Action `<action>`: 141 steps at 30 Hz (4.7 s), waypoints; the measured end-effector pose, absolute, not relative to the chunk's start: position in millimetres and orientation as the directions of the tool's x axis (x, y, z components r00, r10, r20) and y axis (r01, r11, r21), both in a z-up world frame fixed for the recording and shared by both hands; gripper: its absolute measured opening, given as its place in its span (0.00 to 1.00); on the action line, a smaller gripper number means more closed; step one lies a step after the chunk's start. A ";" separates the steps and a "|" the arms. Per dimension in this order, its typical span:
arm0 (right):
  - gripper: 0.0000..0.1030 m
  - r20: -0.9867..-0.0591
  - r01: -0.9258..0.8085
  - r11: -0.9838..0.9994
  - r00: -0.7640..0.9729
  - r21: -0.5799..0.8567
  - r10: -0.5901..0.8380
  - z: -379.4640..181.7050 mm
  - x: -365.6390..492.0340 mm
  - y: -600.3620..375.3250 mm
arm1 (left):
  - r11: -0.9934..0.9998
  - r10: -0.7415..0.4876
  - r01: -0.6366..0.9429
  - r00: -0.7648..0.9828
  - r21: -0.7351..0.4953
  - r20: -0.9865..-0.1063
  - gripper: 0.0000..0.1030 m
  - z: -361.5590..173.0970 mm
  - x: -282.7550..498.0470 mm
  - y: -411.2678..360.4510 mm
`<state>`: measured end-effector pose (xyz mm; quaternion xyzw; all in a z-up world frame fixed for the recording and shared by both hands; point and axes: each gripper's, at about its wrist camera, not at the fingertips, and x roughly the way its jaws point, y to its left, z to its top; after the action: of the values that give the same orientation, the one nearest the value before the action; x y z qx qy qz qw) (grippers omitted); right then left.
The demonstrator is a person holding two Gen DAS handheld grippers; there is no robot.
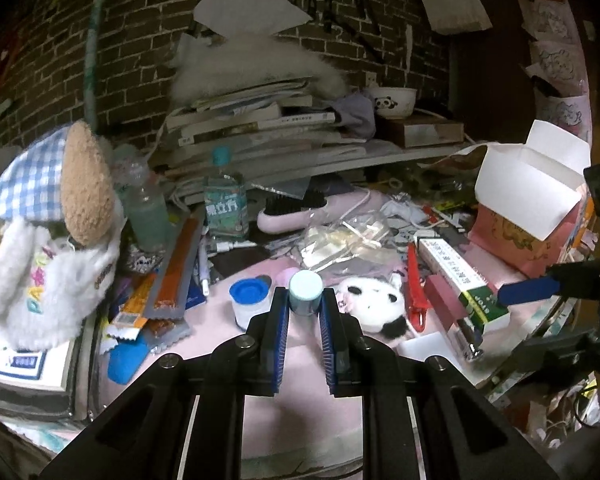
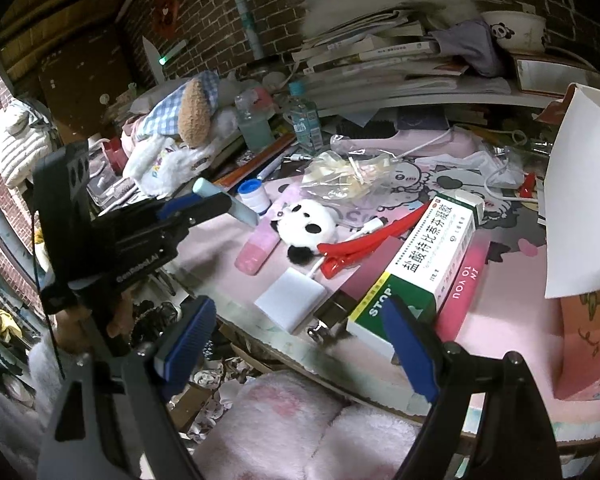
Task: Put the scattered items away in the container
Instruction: 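Lift the light-blue tube with the left gripper, then lower the light-blue tube into the box and open the left gripper, then grasp the pink 'IN TO YOU' lip tube with the right gripper, then carry the pink lip tube with the right gripper and drop it into the box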
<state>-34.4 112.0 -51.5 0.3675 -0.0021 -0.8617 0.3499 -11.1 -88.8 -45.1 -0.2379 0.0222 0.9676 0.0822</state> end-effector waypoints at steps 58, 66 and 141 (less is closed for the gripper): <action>0.81 -0.585 0.487 -0.810 -0.569 0.326 -0.577 -68.3 -42.5 169.8 | -0.708 0.399 -0.699 -0.514 0.101 -0.759 0.91 84.4 -134.9 202.8; 0.81 -0.573 0.449 -0.850 -0.633 0.277 -0.521 -72.7 -35.5 175.6 | -0.850 0.359 -0.515 -0.716 0.106 -0.599 0.97 101.7 -92.3 106.5; 0.13 -0.313 0.364 -0.926 -0.894 -0.095 -0.320 -28.8 -4.1 112.4 | -0.966 0.256 -0.214 -0.877 -0.146 -0.406 0.97 -9.2 26.8 -68.3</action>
<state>-4.1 112.4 -28.8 0.1474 0.0755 -0.9703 0.1763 26.8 -68.3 -9.2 -0.2160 -0.0485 0.9676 0.1214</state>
